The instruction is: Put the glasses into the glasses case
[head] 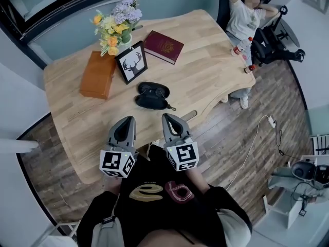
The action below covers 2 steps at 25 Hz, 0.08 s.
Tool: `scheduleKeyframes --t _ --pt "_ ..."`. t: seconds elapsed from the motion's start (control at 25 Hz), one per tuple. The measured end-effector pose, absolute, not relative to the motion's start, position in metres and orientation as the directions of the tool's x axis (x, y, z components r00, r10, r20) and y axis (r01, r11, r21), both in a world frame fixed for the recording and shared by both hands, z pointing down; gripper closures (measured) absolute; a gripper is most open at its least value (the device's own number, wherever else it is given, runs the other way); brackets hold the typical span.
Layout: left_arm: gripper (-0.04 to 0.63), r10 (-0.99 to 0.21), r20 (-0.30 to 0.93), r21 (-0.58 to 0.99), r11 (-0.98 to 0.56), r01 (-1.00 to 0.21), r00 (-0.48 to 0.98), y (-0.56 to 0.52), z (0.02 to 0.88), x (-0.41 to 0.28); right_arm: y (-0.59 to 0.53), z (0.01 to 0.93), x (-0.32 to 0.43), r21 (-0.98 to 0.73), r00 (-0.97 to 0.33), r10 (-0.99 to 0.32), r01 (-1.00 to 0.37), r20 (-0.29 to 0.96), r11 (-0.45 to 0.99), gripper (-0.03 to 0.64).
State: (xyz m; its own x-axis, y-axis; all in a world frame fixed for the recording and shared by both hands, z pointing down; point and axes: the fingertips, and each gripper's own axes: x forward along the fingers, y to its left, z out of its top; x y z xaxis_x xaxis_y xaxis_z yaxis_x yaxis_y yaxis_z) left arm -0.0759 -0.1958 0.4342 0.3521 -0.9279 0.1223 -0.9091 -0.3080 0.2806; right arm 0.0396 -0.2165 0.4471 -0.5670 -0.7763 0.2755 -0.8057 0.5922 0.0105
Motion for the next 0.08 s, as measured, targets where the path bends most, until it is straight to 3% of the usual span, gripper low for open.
scheduleKeyframes --t 0.08 --pt "0.577 -0.925 0.129 0.279 -0.312 -0.908 0.358 -0.1934 0.4356 -0.0758 -0.2139 0.4475 0.0381 0.018 -0.566 -0.776 -0.805 0.279 0.593 0.606"
